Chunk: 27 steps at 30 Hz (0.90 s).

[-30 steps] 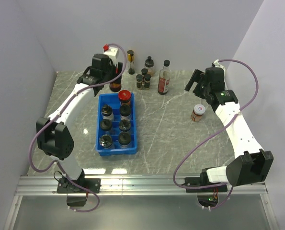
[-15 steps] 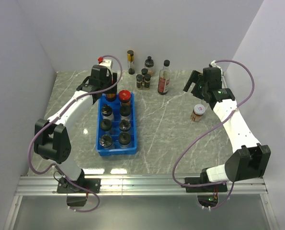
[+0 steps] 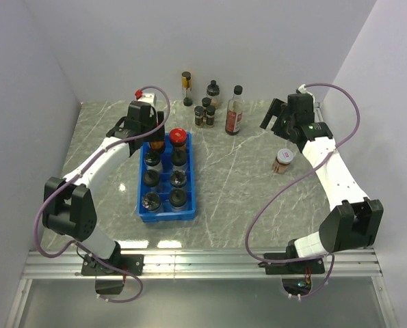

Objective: Organize the condiment bottles
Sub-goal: Place the bottle in the storage box.

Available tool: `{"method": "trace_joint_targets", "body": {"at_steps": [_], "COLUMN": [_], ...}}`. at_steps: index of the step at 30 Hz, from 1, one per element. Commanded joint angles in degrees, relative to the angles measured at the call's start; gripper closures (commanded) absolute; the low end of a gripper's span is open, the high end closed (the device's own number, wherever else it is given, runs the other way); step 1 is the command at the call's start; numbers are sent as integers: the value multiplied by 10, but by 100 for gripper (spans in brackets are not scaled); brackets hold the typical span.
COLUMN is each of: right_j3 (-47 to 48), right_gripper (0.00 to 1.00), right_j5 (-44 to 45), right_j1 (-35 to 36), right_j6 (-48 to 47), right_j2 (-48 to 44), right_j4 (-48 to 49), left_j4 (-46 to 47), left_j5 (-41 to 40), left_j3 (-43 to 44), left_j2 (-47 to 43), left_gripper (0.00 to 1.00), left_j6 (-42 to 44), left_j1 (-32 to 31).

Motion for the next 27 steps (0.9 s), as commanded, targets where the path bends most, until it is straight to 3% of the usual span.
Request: {"method": "trace_joint_targets", "body": {"at_steps": [1, 19, 27], "right_j3": [30, 16, 16], "right_gripper": [0, 0, 0], "right_j5": [-5, -4, -2], "right_j1": [4, 6, 6], "right_j6": [3, 2, 2], "right_j2": [8, 3, 2], "right_j4": [19, 23, 22], "left_j4": [73, 176, 150], "left_j5": [-21, -51, -63], "left_j3": [-10, -50, -28], "left_j2": [-34, 68, 70], "left_gripper": [100, 100, 98], "left_j6": [-7, -31, -38], "left_j1": [-1, 0, 0]}}
